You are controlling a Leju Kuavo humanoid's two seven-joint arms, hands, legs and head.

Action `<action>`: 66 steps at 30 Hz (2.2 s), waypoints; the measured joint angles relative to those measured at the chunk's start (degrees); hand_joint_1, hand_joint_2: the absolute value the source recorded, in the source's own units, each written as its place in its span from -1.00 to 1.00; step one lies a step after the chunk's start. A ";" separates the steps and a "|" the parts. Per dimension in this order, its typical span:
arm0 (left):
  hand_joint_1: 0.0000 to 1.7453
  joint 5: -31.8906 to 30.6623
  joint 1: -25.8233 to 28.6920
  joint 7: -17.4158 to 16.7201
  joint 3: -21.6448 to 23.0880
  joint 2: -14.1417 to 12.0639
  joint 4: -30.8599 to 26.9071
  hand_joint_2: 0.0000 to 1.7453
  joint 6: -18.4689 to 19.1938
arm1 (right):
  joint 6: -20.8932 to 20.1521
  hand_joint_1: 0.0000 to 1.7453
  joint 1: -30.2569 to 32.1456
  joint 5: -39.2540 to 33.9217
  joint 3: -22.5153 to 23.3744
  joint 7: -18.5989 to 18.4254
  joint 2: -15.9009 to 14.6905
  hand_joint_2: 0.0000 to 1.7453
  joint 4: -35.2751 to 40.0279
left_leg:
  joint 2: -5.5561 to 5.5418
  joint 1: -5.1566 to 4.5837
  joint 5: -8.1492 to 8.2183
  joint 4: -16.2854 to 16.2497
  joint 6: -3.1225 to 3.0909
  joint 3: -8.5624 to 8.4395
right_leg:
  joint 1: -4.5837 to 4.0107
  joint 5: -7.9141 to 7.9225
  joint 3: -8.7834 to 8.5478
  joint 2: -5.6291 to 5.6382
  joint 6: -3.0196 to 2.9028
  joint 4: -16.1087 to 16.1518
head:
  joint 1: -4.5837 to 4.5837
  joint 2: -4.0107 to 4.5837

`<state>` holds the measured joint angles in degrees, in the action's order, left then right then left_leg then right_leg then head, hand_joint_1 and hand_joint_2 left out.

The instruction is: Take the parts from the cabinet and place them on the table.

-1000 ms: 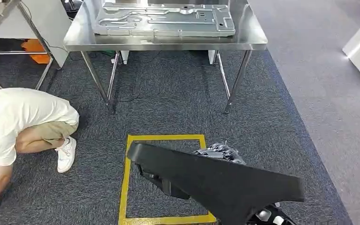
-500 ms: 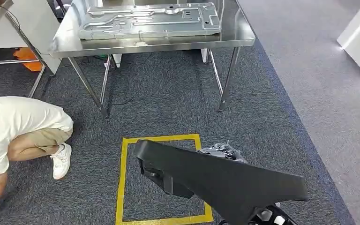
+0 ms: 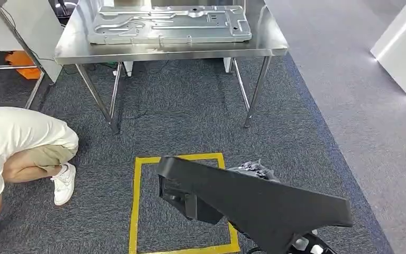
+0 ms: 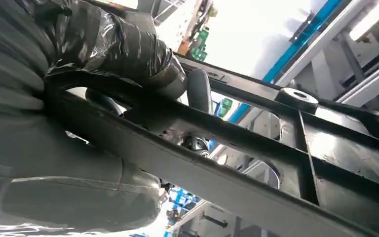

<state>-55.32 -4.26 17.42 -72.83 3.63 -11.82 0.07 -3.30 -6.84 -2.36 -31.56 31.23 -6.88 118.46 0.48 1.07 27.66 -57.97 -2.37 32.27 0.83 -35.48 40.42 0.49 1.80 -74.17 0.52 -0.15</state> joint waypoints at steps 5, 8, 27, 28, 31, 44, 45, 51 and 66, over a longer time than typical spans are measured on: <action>-1.00 -0.02 0.02 0.02 -0.02 0.00 0.00 -1.00 0.00 | 0.00 0.92 0.19 0.00 0.22 0.09 0.00 1.00 0.00 | -0.05 0.02 0.98 -0.16 0.54 -1.26 | 0.11 9.55 -4.45 -0.48 -0.34 11.35 | 0.00 0.00; -1.00 -0.02 -0.02 0.09 -0.04 -0.02 0.00 -1.00 -0.02 | -0.02 0.92 0.20 -0.02 0.28 0.15 0.00 1.00 0.02 | 0.02 -0.33 1.43 -0.17 1.52 -1.28 | -0.49 8.82 -5.82 -0.50 -1.07 14.81 | 0.02 0.00; -1.00 0.02 0.05 0.33 -0.35 -0.28 0.00 -1.00 0.11 | -0.09 0.92 0.28 -0.02 0.39 0.24 0.04 1.00 0.07 | -0.29 0.00 -0.78 -0.55 0.55 1.20 | -0.45 5.29 -9.75 -0.04 -0.76 15.01 | 0.02 0.00; -1.00 0.04 -0.01 0.33 -0.37 -0.28 0.00 -1.00 0.20 | -0.09 0.92 0.17 -0.02 0.42 0.26 0.04 1.00 0.15 | -0.25 0.01 -0.58 -0.46 0.09 0.96 | -0.50 4.05 -8.65 -0.14 -0.53 12.71 | 0.02 0.00; -1.00 0.13 0.00 0.33 -0.39 -0.28 0.00 -1.00 0.37 | -0.09 0.92 0.36 -0.02 0.48 0.26 0.04 1.00 0.15 | -0.16 -0.10 -0.02 -0.47 -0.37 0.54 | -0.21 -1.10 -0.81 -0.16 0.08 -0.76 | 0.02 0.00; -1.00 0.11 -0.20 0.46 -0.77 -0.13 0.00 -1.00 0.70 | -0.13 0.92 0.31 0.00 0.61 0.28 0.07 1.00 0.17 | -0.22 -0.28 5.54 -5.80 2.42 -0.05 | -0.15 8.62 -7.77 -0.41 -3.21 16.33 | 0.04 0.00; -1.00 0.13 -0.20 0.46 -0.79 -0.20 0.00 -1.00 0.70 | -0.11 0.92 0.34 0.00 0.61 0.28 0.07 1.00 0.17 | -0.23 -0.28 7.51 -10.39 2.61 2.56 | -0.20 8.31 -8.01 -0.43 -3.40 16.31 | 0.04 0.00; -1.00 0.13 0.18 0.46 -0.81 -0.28 0.00 -1.00 0.70 | -0.13 0.92 0.43 0.00 0.61 0.28 0.07 1.00 -0.04 | -0.20 -0.28 -1.69 -4.32 2.37 3.14 | -0.29 5.61 -11.10 -0.15 -2.94 16.08 | 0.04 0.00; -1.00 0.02 0.39 0.50 -0.83 -0.26 0.00 -1.00 0.66 | -0.11 0.92 0.43 -0.02 0.63 0.26 0.09 1.00 -0.15 | -0.65 -0.42 3.49 0.64 -0.14 -5.52 | -0.11 7.28 -2.27 -0.35 -0.50 9.71 | 0.02 0.00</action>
<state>-55.30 -3.88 17.92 -73.66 3.37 -11.82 0.72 -3.41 -6.41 -2.38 -30.93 31.50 -6.80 118.31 -0.17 0.65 31.15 -57.34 -2.51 26.75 0.72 -28.20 38.15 0.14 1.30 -64.46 0.55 -0.15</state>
